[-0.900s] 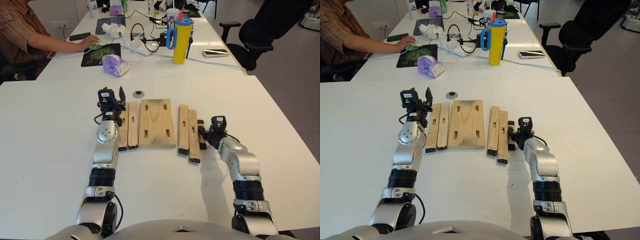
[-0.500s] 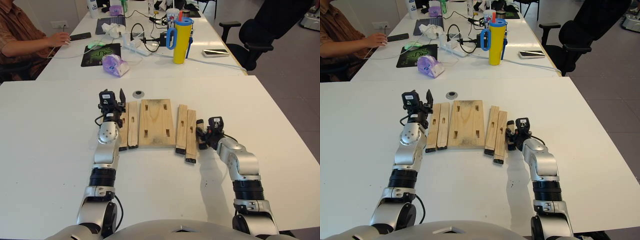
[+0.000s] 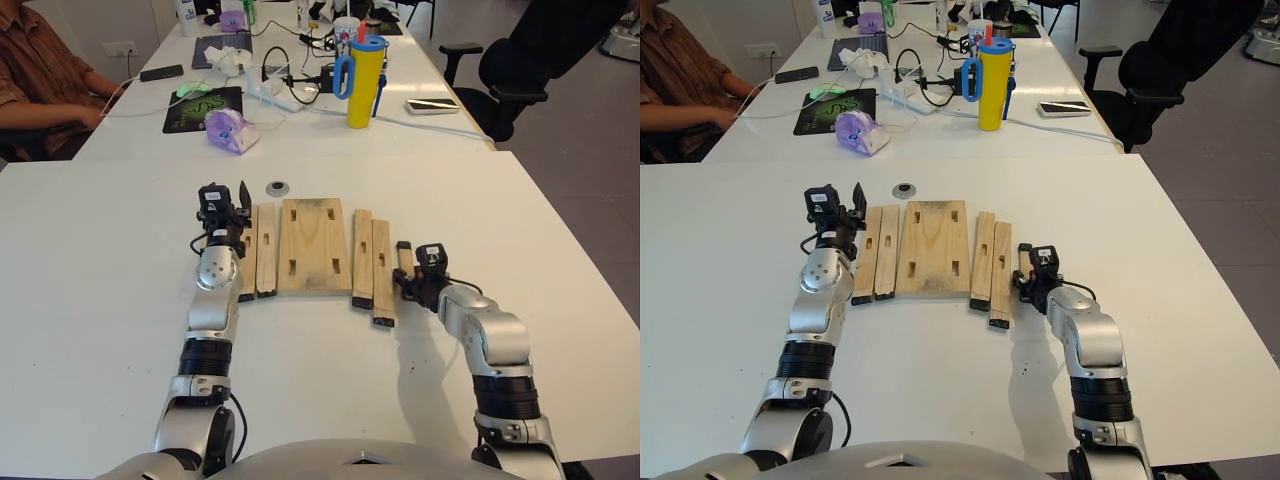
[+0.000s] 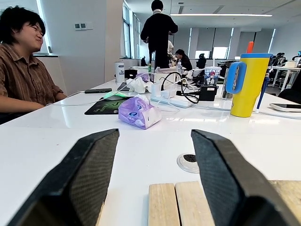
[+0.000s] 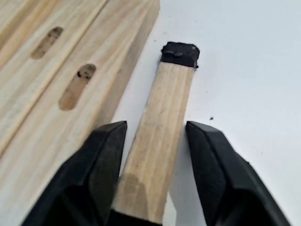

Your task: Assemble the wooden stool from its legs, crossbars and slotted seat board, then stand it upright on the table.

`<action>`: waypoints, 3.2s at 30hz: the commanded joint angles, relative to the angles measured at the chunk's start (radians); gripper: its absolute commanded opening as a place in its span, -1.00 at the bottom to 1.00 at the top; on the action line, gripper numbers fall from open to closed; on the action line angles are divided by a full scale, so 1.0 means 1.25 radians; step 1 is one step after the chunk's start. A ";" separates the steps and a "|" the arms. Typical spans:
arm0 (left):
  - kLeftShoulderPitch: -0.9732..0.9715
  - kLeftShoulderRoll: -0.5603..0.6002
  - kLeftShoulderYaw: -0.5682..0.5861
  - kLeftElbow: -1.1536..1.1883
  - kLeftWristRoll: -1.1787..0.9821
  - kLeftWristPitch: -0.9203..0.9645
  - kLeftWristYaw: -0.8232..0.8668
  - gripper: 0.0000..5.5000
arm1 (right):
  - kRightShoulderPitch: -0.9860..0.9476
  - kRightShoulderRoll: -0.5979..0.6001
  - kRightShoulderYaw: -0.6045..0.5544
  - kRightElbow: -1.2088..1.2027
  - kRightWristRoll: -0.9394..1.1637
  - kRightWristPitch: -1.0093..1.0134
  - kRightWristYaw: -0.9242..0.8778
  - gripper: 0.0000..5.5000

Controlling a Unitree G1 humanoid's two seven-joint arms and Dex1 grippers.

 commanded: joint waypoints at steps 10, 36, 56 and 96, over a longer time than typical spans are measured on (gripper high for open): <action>-0.067 0.007 0.007 0.016 -0.110 0.143 -0.136 0.03 | -0.070 0.017 -0.047 0.145 0.016 -0.197 0.007 -0.53; -0.188 -0.033 0.206 -0.101 -0.841 0.697 -0.317 0.03 | -0.119 -0.003 0.117 0.090 0.073 -0.650 0.316 -0.53; -0.191 0.007 0.170 -0.095 -0.839 0.727 -0.334 -0.58 | -0.078 -0.015 0.142 0.053 0.066 -0.696 0.316 -0.53; 0.022 -0.047 0.171 -0.195 -0.384 0.274 -0.024 -0.83 | -0.146 -0.061 0.133 0.216 -0.049 -0.576 0.226 0.17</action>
